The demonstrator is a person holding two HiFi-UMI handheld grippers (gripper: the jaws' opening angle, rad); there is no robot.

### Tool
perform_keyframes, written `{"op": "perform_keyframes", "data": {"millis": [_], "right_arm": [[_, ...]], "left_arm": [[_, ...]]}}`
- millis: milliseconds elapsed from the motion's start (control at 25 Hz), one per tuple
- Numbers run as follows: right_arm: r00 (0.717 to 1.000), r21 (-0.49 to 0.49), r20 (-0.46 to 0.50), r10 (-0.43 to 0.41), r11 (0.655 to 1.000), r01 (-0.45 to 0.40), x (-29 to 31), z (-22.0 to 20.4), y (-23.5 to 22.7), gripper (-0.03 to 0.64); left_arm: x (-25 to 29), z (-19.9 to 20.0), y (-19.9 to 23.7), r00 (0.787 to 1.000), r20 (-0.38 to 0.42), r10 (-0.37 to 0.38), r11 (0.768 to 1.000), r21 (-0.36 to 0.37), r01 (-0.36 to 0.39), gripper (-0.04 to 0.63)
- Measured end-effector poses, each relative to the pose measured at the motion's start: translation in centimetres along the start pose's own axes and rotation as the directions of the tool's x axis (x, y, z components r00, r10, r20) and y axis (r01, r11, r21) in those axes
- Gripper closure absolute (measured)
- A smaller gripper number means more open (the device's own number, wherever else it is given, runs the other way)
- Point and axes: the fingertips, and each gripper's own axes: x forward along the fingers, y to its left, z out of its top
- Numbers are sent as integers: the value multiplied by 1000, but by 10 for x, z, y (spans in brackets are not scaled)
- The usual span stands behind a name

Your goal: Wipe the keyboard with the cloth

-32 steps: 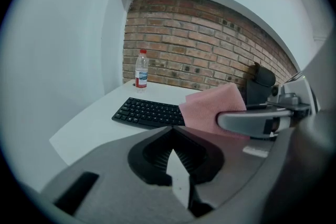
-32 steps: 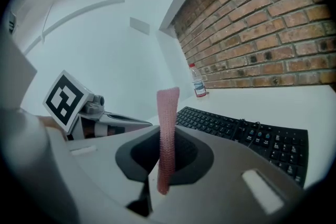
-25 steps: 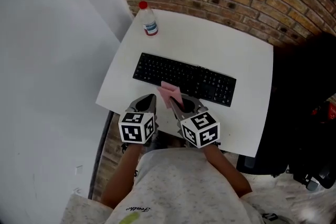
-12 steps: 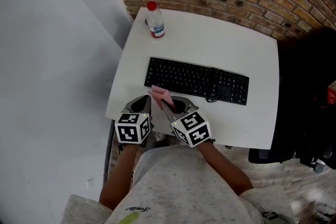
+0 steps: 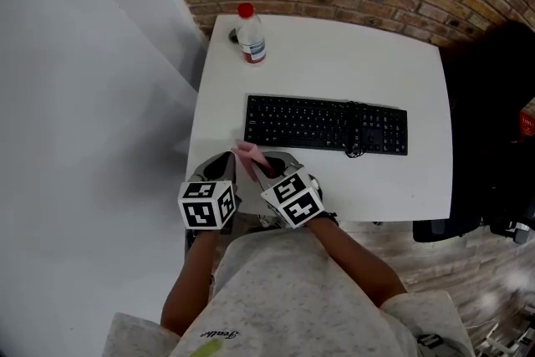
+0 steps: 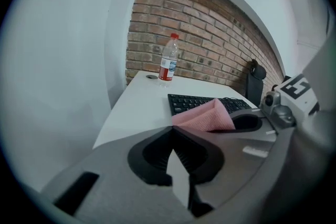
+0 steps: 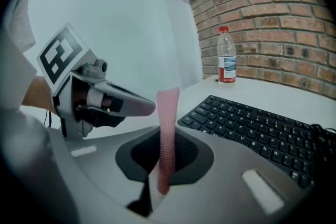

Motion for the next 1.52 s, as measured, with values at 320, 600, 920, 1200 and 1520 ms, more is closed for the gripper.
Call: {"op": "perform_keyframes", "data": {"millis": [320,600,920,1200,1520], "right_arm": [[986,-114,-81,-147,984,137,25,-7,-10,594],[973,-104,-105,-204,976,194,24,-12,-20,594],[970,-72,-105,-221,974,214,12,-18,-26,594],[966,-55,-104,-238,971,234,0,-24,-32,594],[957,-18,-103,-270,963,269,-14,-31,-45,594]], "left_arm": [[2,5,13,999,-14,-50,998,50,50,598],[6,6,9,996,-23,-91,994,66,93,598],[11,5,-8,992,-29,-125,989,74,127,598],[11,1,-20,990,-33,-136,988,74,138,598],[19,2,-36,985,-49,-163,982,92,167,598]]}}
